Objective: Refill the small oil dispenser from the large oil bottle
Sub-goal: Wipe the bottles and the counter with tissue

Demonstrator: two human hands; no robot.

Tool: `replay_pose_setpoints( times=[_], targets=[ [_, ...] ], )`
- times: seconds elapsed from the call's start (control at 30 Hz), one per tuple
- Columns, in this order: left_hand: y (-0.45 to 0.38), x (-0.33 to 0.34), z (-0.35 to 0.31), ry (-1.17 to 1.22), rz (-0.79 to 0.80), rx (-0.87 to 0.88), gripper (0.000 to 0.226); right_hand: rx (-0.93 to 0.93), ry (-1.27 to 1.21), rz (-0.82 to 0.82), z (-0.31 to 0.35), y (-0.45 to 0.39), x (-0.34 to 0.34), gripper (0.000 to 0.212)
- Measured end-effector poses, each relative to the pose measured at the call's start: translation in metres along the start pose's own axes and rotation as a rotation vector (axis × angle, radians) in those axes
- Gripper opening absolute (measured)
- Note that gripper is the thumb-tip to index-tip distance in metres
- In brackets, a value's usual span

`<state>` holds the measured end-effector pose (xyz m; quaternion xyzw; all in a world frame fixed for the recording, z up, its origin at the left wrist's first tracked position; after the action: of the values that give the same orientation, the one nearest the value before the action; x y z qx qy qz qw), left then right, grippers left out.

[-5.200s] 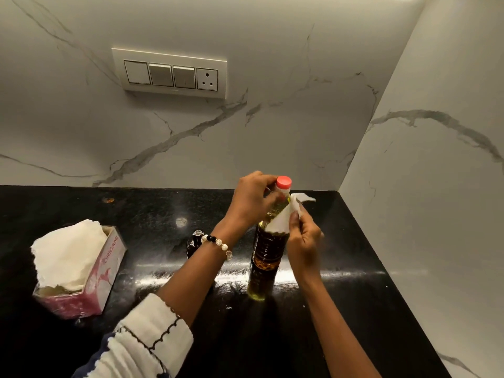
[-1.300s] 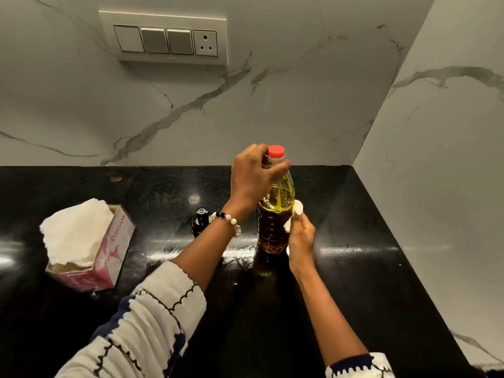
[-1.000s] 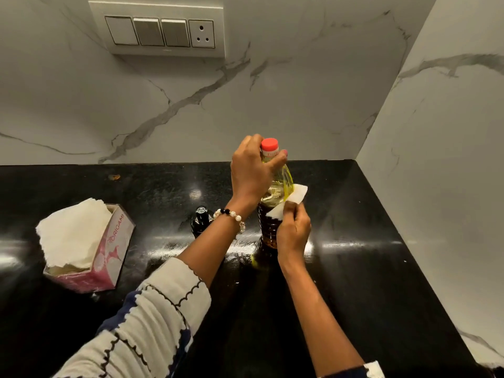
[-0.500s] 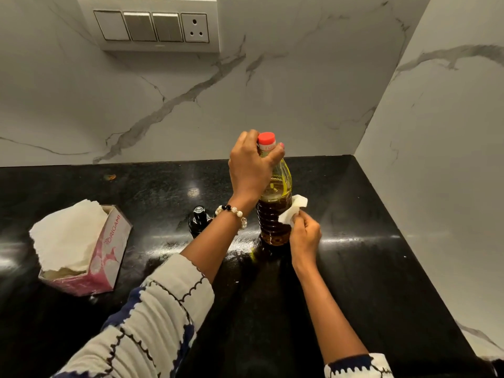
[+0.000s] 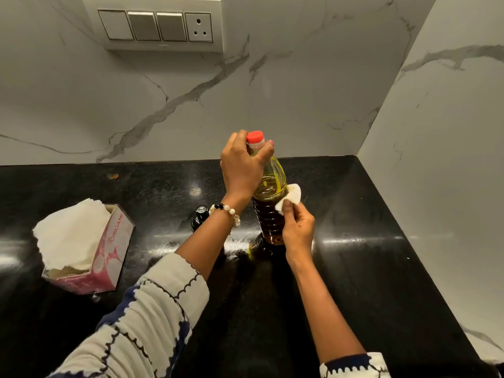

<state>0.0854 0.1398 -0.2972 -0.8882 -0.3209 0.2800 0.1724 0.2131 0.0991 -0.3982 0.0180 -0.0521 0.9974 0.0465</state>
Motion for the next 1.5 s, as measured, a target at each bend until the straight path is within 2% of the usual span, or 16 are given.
replay_pose_setpoints(
  times=[0.13, 0.2, 0.27, 0.33, 0.43, 0.63, 0.77, 0.9, 1.03, 1.13, 1.23, 1.33, 1.5],
  targets=[
    [-0.001, -0.002, 0.004, 0.018, -0.013, -0.019, 0.035, -0.117, 0.293, -0.183, -0.013, 0.027, -0.003, 0.020],
    [-0.001, -0.001, 0.005, 0.022, -0.021, -0.018, 0.035, -0.221, 0.416, -0.206, -0.015, 0.042, 0.003, 0.031],
    [-0.001, -0.001, 0.005, 0.024, -0.021, -0.013, 0.036, -0.277, 0.431, -0.177, -0.013, 0.047, 0.013, 0.043],
    [-0.001, -0.001, 0.003, 0.023, -0.005, 0.004, 0.037, -0.232, 0.366, -0.179, -0.008, 0.036, 0.017, 0.042],
    [0.001, -0.001, 0.001, 0.032, -0.001, 0.028, 0.038, -0.059, 0.194, -0.126, 0.003, 0.013, 0.013, 0.025],
    [0.003, -0.003, 0.001, 0.039, -0.004, 0.036, 0.046, 0.125, 0.226, -0.127, -0.031, 0.017, -0.012, 0.021],
    [0.006, -0.001, -0.010, 0.051, 0.063, 0.011, 0.034, 0.099, 0.208, -0.155, -0.021, 0.026, -0.008, 0.023],
    [0.020, -0.002, -0.018, 0.076, 0.145, -0.026, 0.024, 0.064, 0.009, -0.117, 0.011, 0.006, 0.001, 0.022],
    [0.040, 0.001, -0.031, 0.170, 0.100, -0.214, 0.018, 0.120, -0.200, 0.010, 0.014, -0.011, 0.000, 0.026],
    [0.050, -0.001, -0.041, 0.259, 0.088, -0.237, 0.011, 0.256, -0.177, 0.075, -0.010, -0.008, -0.005, 0.031],
    [0.049, -0.006, -0.038, 0.332, 0.155, -0.237, 0.014, 0.356, -0.069, 0.093, -0.037, 0.002, -0.015, 0.029],
    [0.043, -0.012, -0.026, 0.410, 0.240, -0.196, 0.008, 0.327, -0.072, 0.113, -0.034, 0.011, -0.016, 0.025],
    [0.035, -0.020, -0.020, 0.591, 0.449, -0.099, 0.014, 0.139, -0.207, 0.175, 0.009, -0.004, -0.006, 0.030]
  ],
)
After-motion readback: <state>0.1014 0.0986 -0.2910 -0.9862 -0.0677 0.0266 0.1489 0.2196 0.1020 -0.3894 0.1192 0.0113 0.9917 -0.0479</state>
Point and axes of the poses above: each hand's wrist, its own y-axis away from the middle knuckle, its own x-axis out of the palm, z = x × y, the point moved 1 cm from there along -y, towards the middle knuckle, and after that the axes turned 3 degrees about -x, right-handed, at the moved point
